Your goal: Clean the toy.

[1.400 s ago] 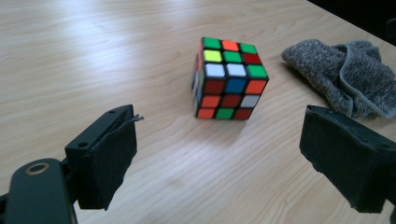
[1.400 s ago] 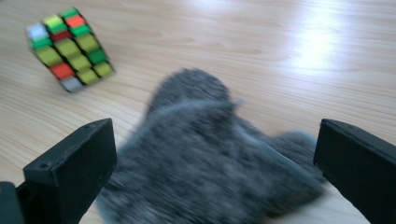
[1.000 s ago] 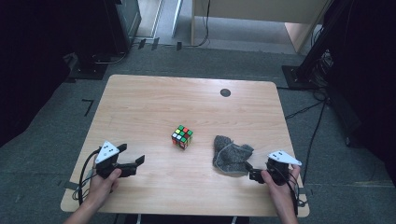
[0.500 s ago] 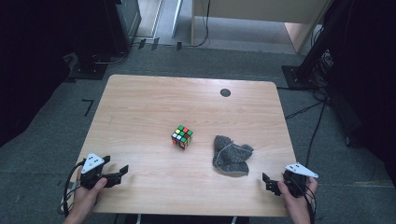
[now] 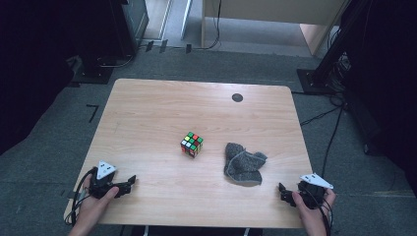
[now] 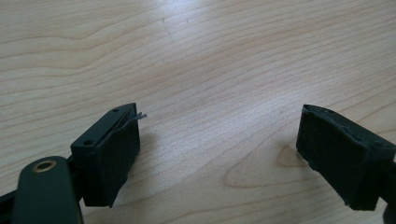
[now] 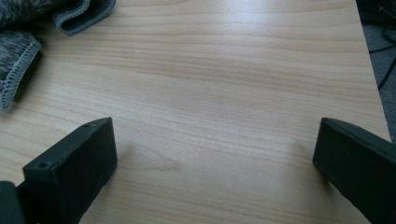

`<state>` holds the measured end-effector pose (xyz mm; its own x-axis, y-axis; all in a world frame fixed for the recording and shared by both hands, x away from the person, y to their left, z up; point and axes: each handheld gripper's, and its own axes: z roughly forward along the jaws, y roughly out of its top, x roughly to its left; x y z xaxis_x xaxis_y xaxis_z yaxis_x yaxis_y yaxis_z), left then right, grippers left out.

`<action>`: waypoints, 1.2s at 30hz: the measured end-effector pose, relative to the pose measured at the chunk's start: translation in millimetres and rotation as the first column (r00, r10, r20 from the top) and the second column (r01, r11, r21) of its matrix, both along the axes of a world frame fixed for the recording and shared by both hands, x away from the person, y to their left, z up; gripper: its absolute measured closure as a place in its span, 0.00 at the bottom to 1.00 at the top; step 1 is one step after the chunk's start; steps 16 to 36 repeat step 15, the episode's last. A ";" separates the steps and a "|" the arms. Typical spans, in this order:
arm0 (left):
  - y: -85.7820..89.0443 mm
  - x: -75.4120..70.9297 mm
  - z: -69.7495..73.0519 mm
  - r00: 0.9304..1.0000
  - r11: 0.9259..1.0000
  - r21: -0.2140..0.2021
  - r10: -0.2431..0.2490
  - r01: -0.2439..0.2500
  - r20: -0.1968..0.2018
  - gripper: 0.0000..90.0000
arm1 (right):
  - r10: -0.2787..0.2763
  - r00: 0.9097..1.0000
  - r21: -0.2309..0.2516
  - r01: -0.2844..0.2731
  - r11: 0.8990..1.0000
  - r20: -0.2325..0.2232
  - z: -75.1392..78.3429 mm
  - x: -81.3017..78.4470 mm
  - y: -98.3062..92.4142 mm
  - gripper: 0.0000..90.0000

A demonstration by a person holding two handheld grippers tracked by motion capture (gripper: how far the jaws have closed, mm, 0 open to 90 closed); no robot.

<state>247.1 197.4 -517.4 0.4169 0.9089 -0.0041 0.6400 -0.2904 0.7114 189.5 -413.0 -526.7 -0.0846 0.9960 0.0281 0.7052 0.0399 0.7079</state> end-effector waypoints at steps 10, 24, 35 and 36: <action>-1.8 0.7 -0.2 1.000 1.000 0.016 -0.003 0.003 0.001 0.15 | 0.007 1.000 0.000 -0.007 1.000 0.000 -0.1 0.2 0.2 0.00; -1.8 0.7 -0.2 1.000 1.000 0.016 -0.003 0.003 0.001 0.15 | 0.006 1.000 0.000 -0.006 1.000 0.000 0.0 0.3 0.3 0.00; -1.8 0.7 -0.2 1.000 1.000 0.016 -0.003 0.003 0.001 0.15 | 0.006 1.000 0.000 -0.006 1.000 0.000 0.0 0.3 0.3 0.00; -1.8 0.7 -0.2 1.000 1.000 0.016 -0.003 0.003 0.001 0.15 | 0.006 1.000 0.000 -0.006 1.000 0.000 0.0 0.3 0.3 0.00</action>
